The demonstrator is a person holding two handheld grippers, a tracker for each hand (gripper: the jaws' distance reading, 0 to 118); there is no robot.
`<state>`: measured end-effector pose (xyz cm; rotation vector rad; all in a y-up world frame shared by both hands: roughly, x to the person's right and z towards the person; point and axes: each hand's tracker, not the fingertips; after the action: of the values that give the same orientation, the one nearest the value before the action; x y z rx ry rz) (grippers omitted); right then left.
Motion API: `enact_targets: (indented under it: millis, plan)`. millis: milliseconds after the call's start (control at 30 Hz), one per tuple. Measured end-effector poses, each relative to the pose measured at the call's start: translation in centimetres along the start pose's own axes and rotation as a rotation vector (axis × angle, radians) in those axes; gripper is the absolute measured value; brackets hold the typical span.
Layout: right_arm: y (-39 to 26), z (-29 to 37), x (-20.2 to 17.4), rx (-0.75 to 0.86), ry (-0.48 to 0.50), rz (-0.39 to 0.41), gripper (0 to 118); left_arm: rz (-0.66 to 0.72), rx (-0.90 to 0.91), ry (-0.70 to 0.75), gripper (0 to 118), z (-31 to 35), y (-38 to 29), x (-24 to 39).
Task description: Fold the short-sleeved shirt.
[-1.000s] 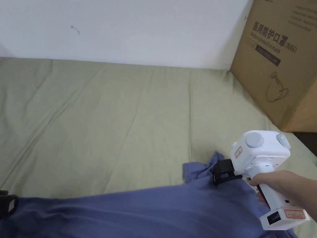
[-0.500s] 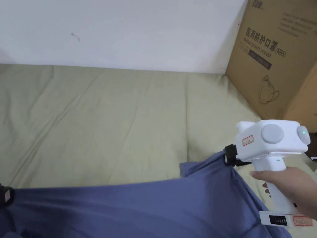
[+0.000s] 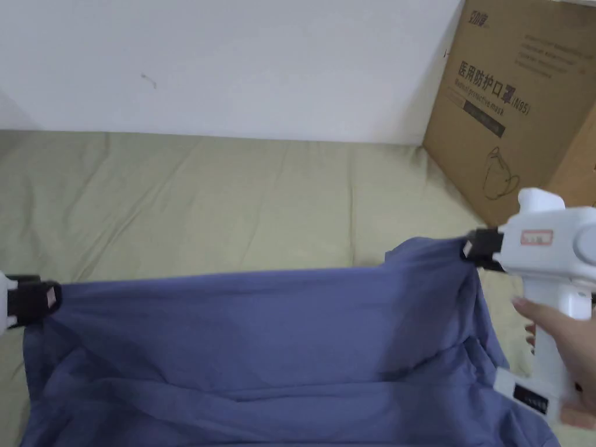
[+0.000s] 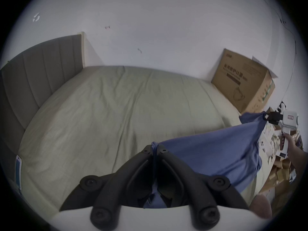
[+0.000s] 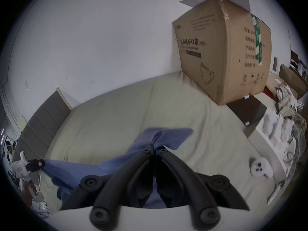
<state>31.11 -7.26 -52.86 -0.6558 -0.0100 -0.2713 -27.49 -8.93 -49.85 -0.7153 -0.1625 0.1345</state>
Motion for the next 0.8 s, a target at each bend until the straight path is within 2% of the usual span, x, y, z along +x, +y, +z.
enact_targets:
  millis: [67,233,367,433,467,500,533,567,600,633,667,733,800]
  plan:
    - [-3.1,1.6,1.4,-0.031,0.010,-0.006,1,-0.019,-0.052,-0.006,2,0.3,-2.2,-0.3]
    - [-11.8,5.1,4.9,-0.225,0.001,0.043,1,-0.056,-0.183,-0.030,2,1.5,-8.2,-1.6]
    - [-16.2,3.8,6.8,-0.347,-0.022,0.121,1,-0.027,-0.269,-0.062,3,0.5,-11.0,-2.5]
    - [-16.6,2.9,6.6,-0.337,-0.029,0.113,1,-0.017,-0.271,-0.056,11,0.0,-11.3,-2.6]
    - [-16.5,2.7,6.4,-0.327,-0.037,0.109,7,-0.006,-0.265,-0.056,39,0.0,-11.2,-2.6]
    - [-16.1,2.5,6.2,-0.317,-0.050,0.103,21,0.011,-0.259,-0.057,60,0.1,-11.0,-2.7]
    - [-15.7,2.2,5.9,-0.324,-0.057,0.102,31,0.032,-0.253,-0.051,70,0.4,-10.6,-2.8]
    - [-15.4,2.1,5.7,-0.338,-0.077,0.101,31,0.050,-0.249,-0.057,70,0.8,-10.2,-2.8]
    - [-15.1,2.5,5.3,-0.383,-0.087,0.099,67,0.070,-0.240,-0.062,93,1.4,-9.8,-2.9]
    - [-14.7,3.2,4.8,-0.386,-0.101,0.101,96,0.097,-0.203,-0.071,101,2.5,-9.2,-2.8]
    - [-14.3,4.2,4.4,-0.367,-0.087,0.105,106,0.117,-0.180,-0.078,99,3.5,-8.6,-2.7]
    - [-12.8,6.5,2.4,-0.320,-0.025,0.118,106,0.183,-0.117,-0.097,99,5.7,-7.9,-1.8]
    - [-11.3,9.8,0.6,-0.193,0.049,0.112,106,0.203,0.018,-0.165,100,9.3,-6.9,0.1]
